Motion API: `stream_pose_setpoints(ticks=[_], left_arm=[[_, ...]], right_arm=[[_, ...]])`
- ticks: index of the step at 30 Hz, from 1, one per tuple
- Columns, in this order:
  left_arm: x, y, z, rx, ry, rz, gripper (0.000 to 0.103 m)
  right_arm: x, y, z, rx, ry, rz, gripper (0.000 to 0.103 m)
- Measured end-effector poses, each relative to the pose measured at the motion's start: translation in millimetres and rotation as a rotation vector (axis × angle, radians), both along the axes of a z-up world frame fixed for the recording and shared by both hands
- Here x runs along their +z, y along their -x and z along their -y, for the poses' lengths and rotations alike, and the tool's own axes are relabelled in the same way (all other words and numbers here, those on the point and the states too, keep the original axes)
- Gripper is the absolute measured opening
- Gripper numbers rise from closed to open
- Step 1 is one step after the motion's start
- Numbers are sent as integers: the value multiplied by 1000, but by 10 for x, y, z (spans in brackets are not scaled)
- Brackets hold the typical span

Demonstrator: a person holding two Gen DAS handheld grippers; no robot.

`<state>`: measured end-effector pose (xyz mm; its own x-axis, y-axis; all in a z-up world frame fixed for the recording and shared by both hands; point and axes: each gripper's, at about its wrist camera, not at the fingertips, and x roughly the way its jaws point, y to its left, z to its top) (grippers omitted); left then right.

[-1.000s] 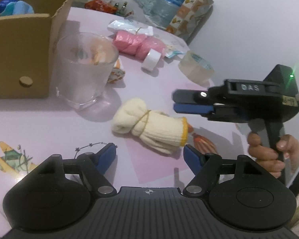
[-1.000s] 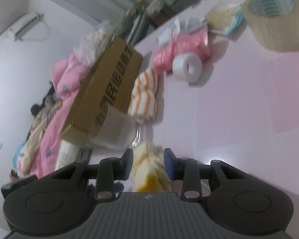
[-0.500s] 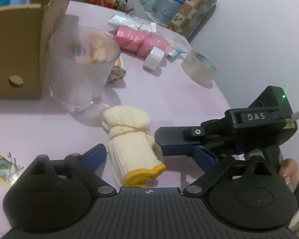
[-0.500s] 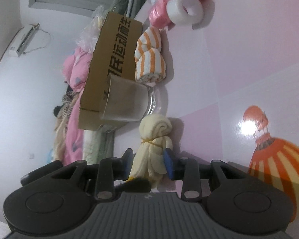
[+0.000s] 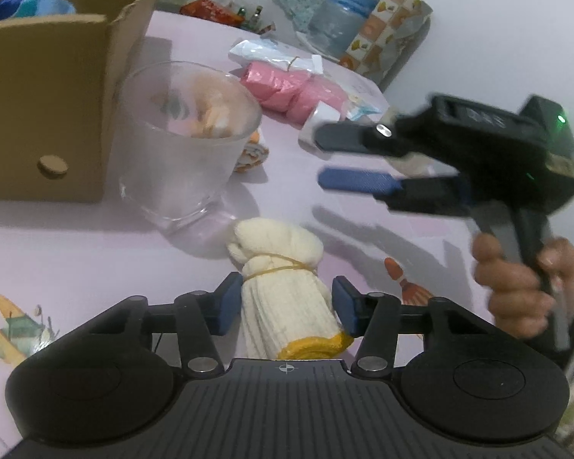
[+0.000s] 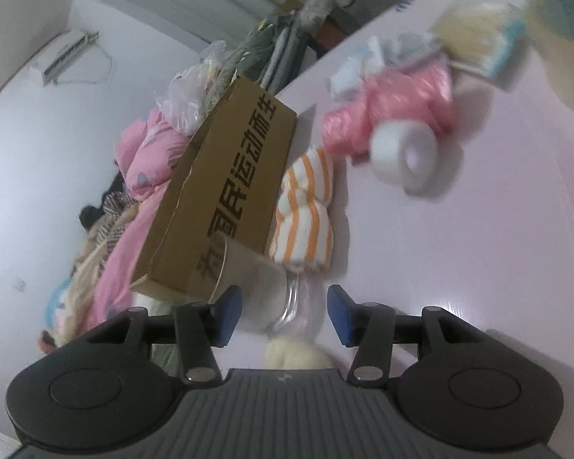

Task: Organize soft objects
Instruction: 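Reach the right tool to the orange-striped sock while the left tool holds the cream sock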

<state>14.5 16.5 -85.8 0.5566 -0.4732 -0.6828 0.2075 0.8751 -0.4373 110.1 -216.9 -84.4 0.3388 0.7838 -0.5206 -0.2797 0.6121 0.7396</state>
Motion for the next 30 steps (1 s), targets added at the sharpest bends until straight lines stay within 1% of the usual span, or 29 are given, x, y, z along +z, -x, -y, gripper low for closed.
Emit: stream_pose_setpoints(ticks=[2, 6, 10, 13, 17, 18, 19, 20, 23, 30], left_arm=[[3, 23, -42, 5, 6, -4, 51], [20, 49, -79, 12, -6, 1, 51], [16, 111, -132, 12, -18, 5, 52], [14, 131, -144, 16, -17, 2, 53], [17, 130, -142, 16, -16, 0, 54], [19, 137, -143, 15, -20, 2, 54], [22, 143, -140, 13, -24, 4, 54], [19, 143, -122, 12, -28, 6, 54], [22, 168, -124, 16, -33, 10, 54], [16, 188, -117, 28, -41, 16, 53]], right_arm=[[8, -115, -90, 6, 30, 25, 73], [-24, -341, -268, 14, 69, 39, 73], [-74, -507, -393, 11, 93, 43, 73], [-132, -605, -459, 15, 104, 29, 73], [-189, -641, -480, 32, 104, 20, 73], [-187, -643, -495, 37, 107, 22, 71], [-185, -646, -502, 42, 105, 23, 69], [-184, -645, -504, 51, 98, 23, 63], [-171, -632, -486, 49, 103, 27, 58], [-130, -529, -340, 23, 116, 18, 57]])
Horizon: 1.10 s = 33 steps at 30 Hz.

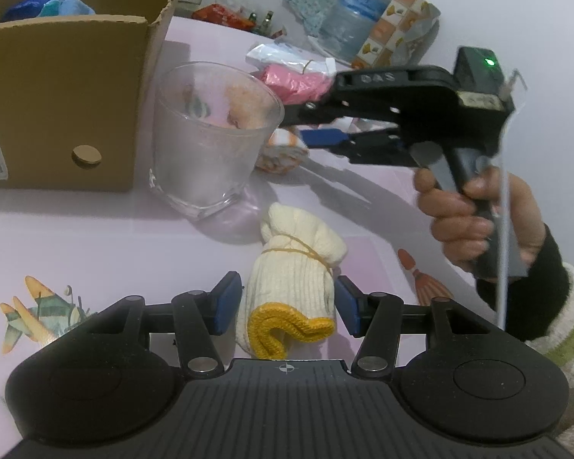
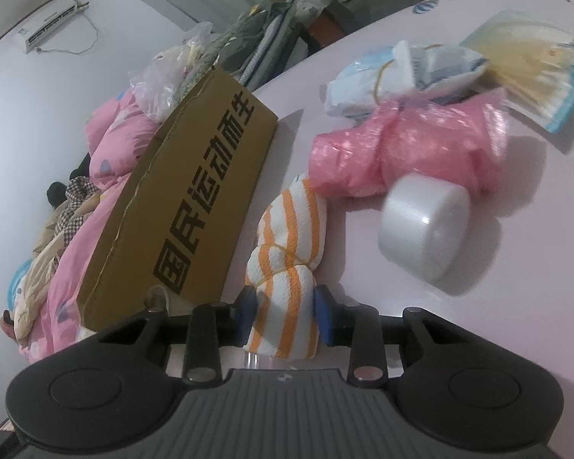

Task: Organize soft objects
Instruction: 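Reach the right tool to the orange-striped sock while the left tool holds the cream sock, then grasp the orange-striped sock with the right tool while the left tool holds the cream sock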

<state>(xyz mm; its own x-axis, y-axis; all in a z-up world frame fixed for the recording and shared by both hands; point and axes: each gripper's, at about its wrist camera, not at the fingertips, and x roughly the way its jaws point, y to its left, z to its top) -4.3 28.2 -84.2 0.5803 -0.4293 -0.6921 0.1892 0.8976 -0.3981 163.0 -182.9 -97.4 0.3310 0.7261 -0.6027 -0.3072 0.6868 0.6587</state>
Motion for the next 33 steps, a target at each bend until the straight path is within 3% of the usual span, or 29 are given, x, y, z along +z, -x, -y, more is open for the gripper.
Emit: stream_pose_setpoints(ticks=[20, 22, 25, 29, 33], left_arm=[[107, -13, 150, -21, -88, 2, 58], [151, -5, 169, -34, -105, 15, 61], [210, 1, 202, -57, -122, 35, 62], [201, -38, 300, -82, -187, 50, 62], [122, -104, 409, -116, -283, 51, 59]], right_arm=[[-25, 1234, 925, -109, -38, -130, 58], [5, 1281, 946, -106, -42, -118, 59], [71, 1294, 958, -118, -46, -84, 71], [105, 1232, 917, -125, -18, -36, 71], [-18, 1154, 853, -117, -6, -50, 73]])
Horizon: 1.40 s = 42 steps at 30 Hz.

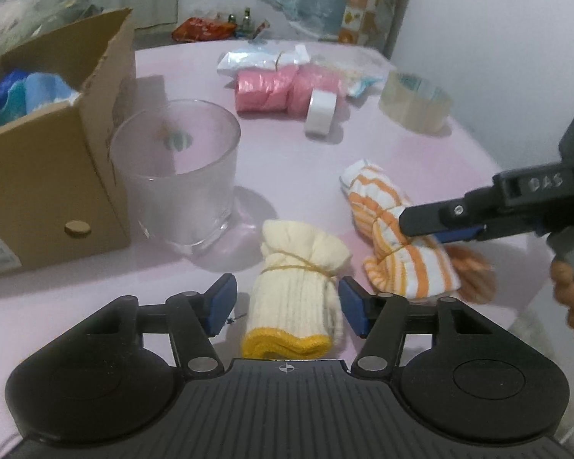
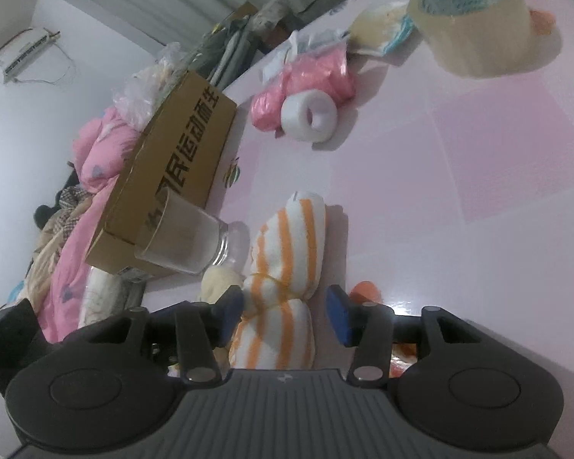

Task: Organize soft objects
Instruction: 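Grasp the orange-striped sock with the right tool while the left tool holds the cream sock, then carry both socks to the cardboard box and lower them inside with both tools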

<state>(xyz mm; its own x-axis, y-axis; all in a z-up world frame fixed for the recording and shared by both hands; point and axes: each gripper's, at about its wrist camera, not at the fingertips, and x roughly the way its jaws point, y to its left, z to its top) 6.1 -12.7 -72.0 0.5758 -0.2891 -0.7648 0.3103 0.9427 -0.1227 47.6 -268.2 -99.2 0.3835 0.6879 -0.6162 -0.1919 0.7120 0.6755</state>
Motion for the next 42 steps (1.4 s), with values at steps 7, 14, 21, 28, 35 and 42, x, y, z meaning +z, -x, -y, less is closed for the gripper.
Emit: stream_pose_setpoints(ticks=[7, 14, 21, 28, 35, 42], left_arm=[[-55, -41, -24, 0, 29, -23, 52], [-76, -77, -323, 119, 266, -109, 49], [-120, -77, -483, 140, 449, -181, 49], [7, 42, -469, 116, 491, -148, 49], [382, 260, -571, 107, 527, -41, 49], [927, 400, -792, 166, 506, 142, 49]], right_arm=[[-71, 103, -39, 33, -34, -21, 64], [-187, 204, -64, -1, -139, -106, 63], [-323, 229, -68, -23, -261, -153, 61], [-199, 300, -71, -15, -259, -126, 61], [238, 476, -207, 23, -240, -20, 62], [808, 410, -580, 122, -236, 128, 62]])
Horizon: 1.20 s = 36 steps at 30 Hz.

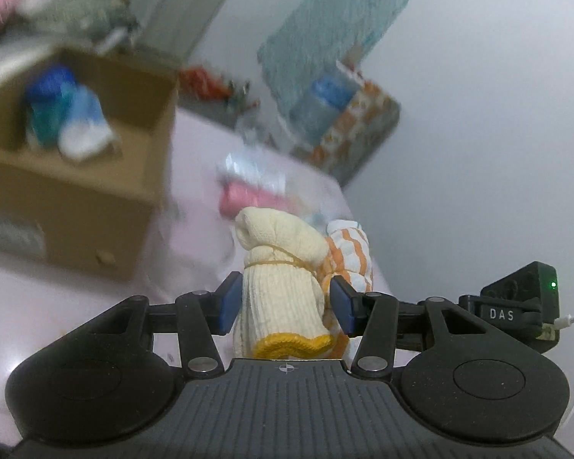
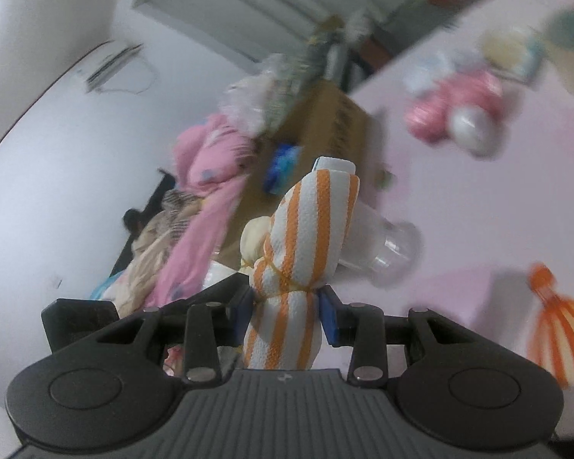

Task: Organize soft objects
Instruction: 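Carry both socks to the cardboard box and lower them inside with both tools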

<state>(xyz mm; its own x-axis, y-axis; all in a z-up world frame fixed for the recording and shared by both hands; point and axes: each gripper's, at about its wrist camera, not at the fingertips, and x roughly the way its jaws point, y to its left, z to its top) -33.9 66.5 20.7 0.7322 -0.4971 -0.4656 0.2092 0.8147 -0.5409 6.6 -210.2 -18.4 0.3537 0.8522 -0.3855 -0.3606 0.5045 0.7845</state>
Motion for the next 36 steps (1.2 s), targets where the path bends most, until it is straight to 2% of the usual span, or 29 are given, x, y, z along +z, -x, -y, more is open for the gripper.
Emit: stream_pose_setpoints(ticks=[7, 12, 17, 19, 24, 30, 36], left_arm=[[434, -162, -341, 135, -32, 104, 49], [564, -568, -650, 214, -18, 94, 49], [511, -1153, -924, 280, 7, 10, 49], [440, -1391, -1008, 302, -12, -26, 49], [261, -1910, -1190, 336, -17, -121, 49], [46, -2309, -1325, 356, 10, -199, 49], [-86, -2557, -1327, 373, -5, -237, 49]], right_arm=[[473, -399, -568, 111, -9, 102, 62], [669, -782, -1000, 171, 11, 114, 62], [715, -1279, -1410, 206, 71, 78, 62], [710, -1473, -1572, 210, 113, 68, 62], [527, -1932, -1850, 208, 196, 29, 62], [393, -2317, -2095, 202, 321, 53, 62], [317, -2554, -2309, 188, 451, 94, 62]])
